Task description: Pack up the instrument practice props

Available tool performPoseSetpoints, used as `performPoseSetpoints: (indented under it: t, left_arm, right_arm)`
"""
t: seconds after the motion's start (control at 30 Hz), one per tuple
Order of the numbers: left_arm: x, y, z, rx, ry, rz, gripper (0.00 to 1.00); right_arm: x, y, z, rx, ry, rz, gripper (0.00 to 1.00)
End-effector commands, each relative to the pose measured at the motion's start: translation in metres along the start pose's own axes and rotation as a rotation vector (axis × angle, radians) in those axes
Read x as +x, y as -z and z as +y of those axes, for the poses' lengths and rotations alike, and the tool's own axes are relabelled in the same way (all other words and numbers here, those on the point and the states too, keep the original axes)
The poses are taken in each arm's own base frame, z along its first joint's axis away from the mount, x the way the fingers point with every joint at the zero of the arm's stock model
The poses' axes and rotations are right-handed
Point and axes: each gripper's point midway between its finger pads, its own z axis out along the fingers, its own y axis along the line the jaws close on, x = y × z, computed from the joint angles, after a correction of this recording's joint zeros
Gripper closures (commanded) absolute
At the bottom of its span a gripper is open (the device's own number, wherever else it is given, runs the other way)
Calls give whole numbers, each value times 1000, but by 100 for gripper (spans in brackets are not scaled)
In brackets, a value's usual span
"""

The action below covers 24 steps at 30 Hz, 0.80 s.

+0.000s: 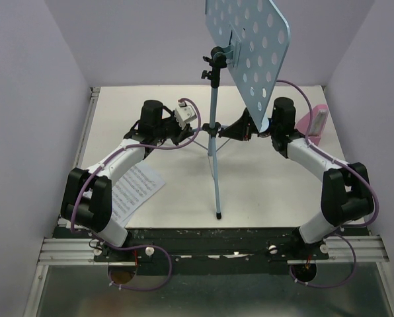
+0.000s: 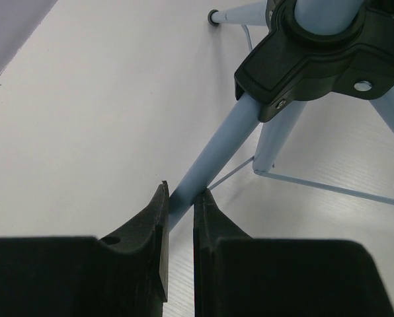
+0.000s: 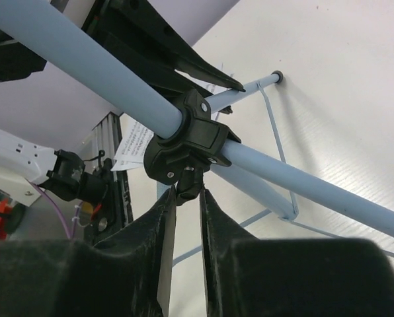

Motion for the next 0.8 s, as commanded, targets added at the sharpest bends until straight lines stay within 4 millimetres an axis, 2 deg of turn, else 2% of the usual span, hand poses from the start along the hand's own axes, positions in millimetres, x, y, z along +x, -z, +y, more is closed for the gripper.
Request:
performPoseSetpoints:
  t: [0.0, 0.1, 0.3, 0.43, 0.77]
  left_arm:
    - [49, 4, -43, 126, 213, 160, 100]
    - [48, 4, -42, 127, 208, 158, 100]
    - [49, 3, -43, 131, 207, 162, 100]
    - [48, 4, -43, 133, 203, 160, 100]
    - [46, 5, -47, 144, 196, 154, 100]
  right_arm:
    - [5, 4, 22, -91, 107, 43, 74]
    - [3, 5, 26, -99, 189, 39, 82]
    - [3, 0, 33, -112, 494, 72, 86]
    - [9, -5, 37, -99, 772, 106, 89]
    - [35, -11, 20, -48, 1647, 127, 94]
